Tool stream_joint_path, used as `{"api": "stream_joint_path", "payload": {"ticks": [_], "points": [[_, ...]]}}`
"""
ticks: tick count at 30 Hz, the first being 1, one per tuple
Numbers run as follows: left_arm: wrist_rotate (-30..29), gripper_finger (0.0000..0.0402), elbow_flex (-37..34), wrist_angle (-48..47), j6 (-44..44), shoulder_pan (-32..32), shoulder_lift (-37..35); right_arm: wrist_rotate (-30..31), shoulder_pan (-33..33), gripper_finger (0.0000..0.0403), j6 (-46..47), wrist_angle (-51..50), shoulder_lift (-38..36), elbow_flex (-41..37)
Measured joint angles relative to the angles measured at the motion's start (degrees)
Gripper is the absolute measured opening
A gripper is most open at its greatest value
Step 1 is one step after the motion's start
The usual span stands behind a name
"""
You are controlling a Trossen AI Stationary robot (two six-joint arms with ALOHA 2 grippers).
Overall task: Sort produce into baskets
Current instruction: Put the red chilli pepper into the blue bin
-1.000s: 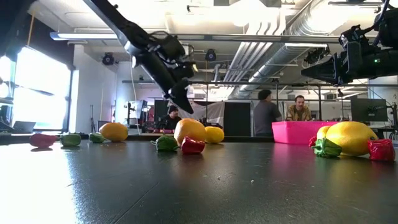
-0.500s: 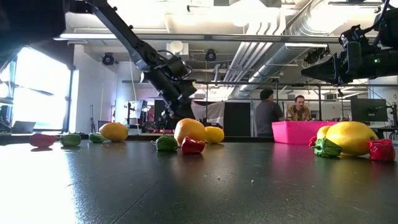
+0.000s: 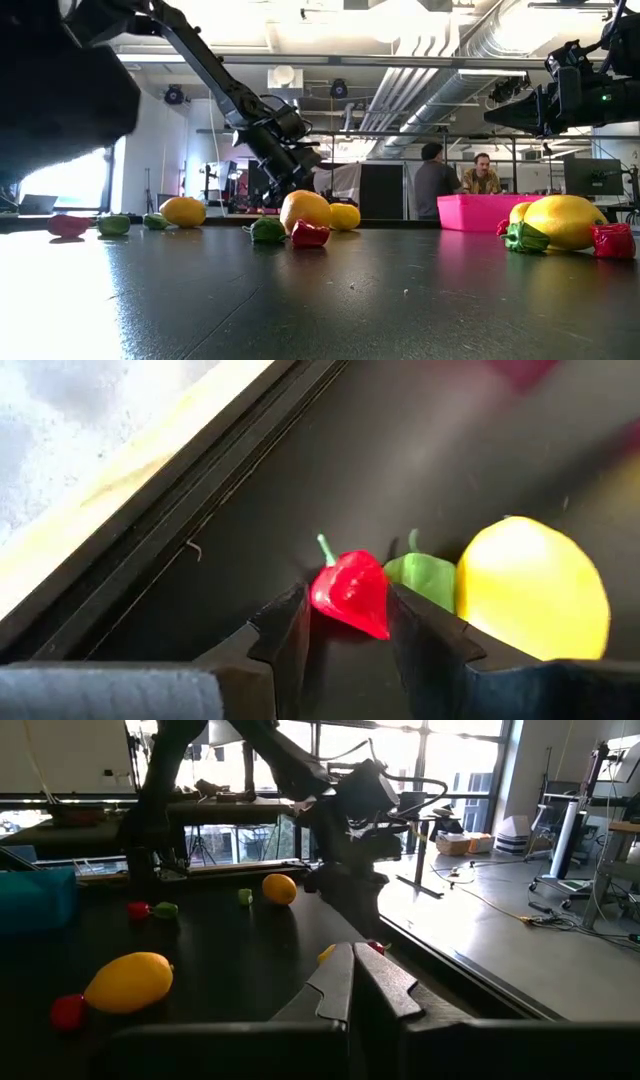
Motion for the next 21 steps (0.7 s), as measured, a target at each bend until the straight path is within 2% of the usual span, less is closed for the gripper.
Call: {"api": "stream_joint_path", "payload": {"ticks": [12,21], "points": [[0.04,0.012,1.62,0.18,2.95,0.25,1.21,0.0,-0.02,0.0,-0.02,0.0,0.0,0.0],[0.03,0.0119,1.61,-1.53,12.36,-0.05,1.18,-0.02,0.01,0.0,-0.02,0.0,0.0,0.02]]}}
